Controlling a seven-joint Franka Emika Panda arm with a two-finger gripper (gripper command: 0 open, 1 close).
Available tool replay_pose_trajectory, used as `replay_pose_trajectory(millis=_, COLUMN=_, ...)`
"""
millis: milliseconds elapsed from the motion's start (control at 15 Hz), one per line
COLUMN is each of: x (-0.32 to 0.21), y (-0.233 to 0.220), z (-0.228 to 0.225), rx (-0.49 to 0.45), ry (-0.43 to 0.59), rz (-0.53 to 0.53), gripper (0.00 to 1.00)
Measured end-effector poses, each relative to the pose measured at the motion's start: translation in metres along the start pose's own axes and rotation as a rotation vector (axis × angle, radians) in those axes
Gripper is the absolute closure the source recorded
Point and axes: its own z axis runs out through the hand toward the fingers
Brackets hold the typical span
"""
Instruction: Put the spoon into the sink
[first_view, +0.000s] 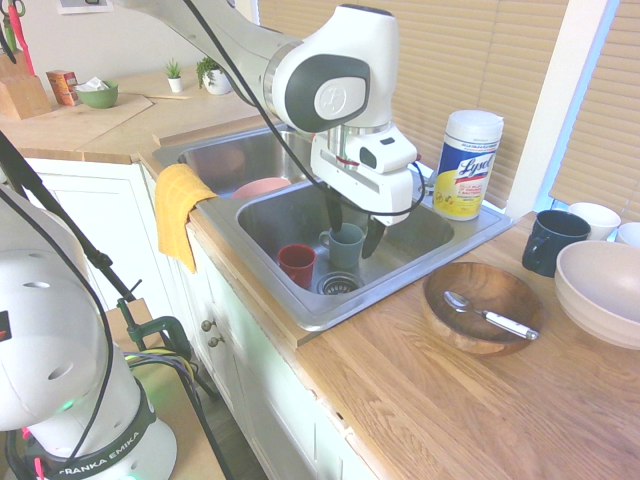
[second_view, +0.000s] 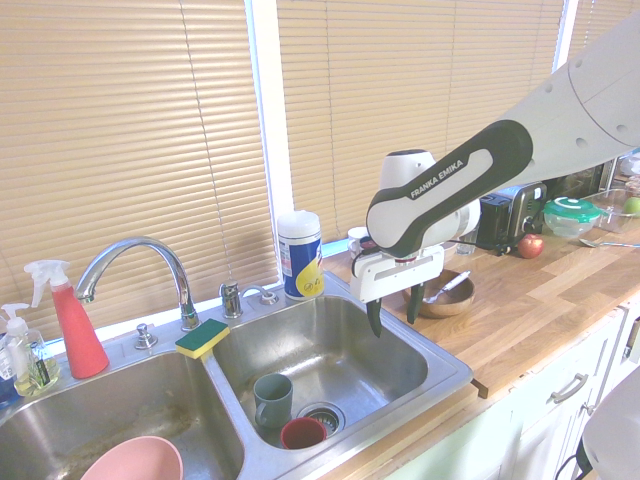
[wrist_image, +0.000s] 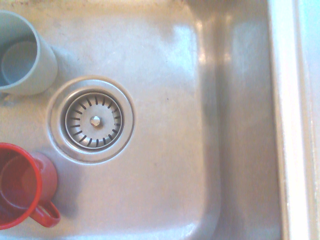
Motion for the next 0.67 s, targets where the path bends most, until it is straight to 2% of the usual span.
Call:
replay_pose_trajectory(millis=333, x=0.011, y=0.01, z=0.0, rx=0.004, ry=0.002, rz=0.047, gripper=0.0)
replay_pose_trajectory(millis=667, x=0.053, y=0.05, z=-0.024, rx=0.046, ry=0.027, rz=0.126, gripper=0.0)
